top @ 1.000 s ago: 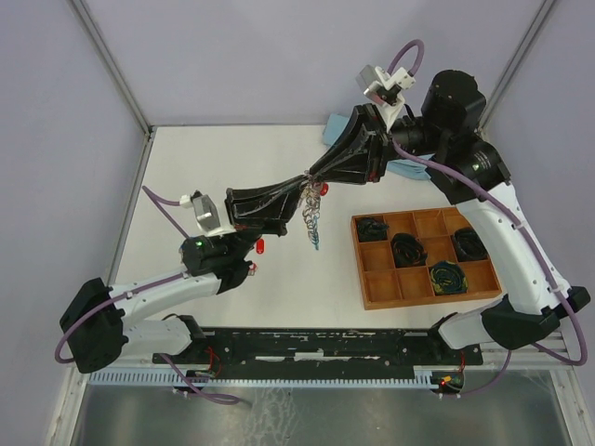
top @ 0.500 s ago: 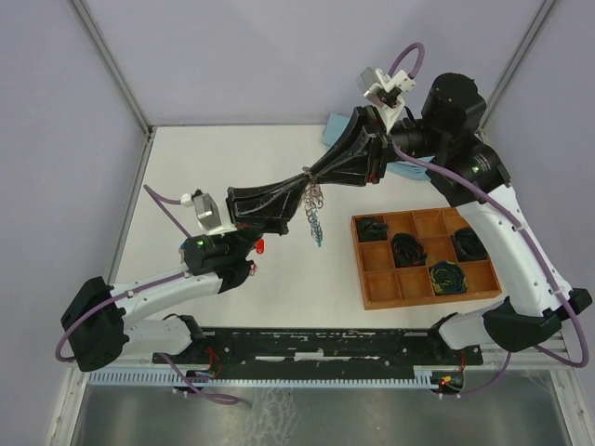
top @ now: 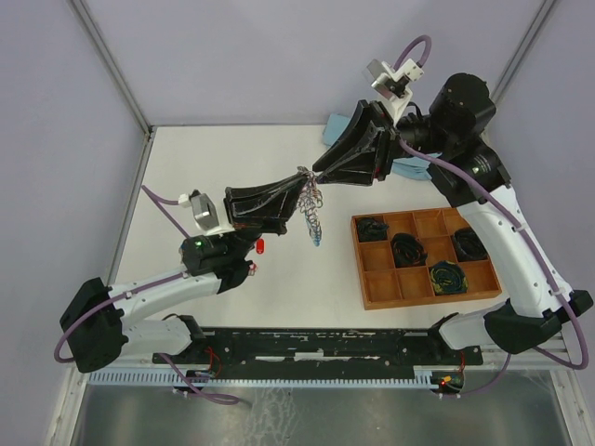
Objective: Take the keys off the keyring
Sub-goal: Remove the key from the keyring.
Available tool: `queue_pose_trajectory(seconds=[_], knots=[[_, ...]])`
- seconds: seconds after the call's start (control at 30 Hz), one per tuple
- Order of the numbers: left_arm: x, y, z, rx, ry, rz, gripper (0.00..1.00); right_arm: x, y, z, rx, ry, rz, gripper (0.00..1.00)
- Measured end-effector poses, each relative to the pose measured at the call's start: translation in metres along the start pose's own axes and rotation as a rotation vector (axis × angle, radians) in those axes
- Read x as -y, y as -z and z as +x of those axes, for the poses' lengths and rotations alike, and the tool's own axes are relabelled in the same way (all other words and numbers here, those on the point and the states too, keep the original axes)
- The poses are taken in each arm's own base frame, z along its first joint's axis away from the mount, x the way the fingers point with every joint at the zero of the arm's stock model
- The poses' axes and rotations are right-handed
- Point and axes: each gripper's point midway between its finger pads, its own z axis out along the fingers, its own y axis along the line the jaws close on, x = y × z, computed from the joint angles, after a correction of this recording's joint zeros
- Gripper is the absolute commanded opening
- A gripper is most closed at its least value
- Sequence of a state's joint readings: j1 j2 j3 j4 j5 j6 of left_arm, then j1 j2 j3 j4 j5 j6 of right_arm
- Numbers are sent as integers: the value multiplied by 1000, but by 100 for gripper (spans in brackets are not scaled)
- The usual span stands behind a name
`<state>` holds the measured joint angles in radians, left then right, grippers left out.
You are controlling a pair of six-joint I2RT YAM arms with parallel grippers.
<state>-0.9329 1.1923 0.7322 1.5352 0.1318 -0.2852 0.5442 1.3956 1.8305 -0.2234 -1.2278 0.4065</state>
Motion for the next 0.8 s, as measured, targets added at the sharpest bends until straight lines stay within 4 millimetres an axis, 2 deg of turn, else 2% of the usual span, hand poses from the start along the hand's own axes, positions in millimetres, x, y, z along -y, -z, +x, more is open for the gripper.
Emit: queue_pose_trajectory(seconds=[0.33,0.8], knots=[[1,0,-1,2,10,0,3,3,1,1,0,3,16,32],[1,0,-1,2,14,0,3,13,-1,19,-24,-5,32,26]])
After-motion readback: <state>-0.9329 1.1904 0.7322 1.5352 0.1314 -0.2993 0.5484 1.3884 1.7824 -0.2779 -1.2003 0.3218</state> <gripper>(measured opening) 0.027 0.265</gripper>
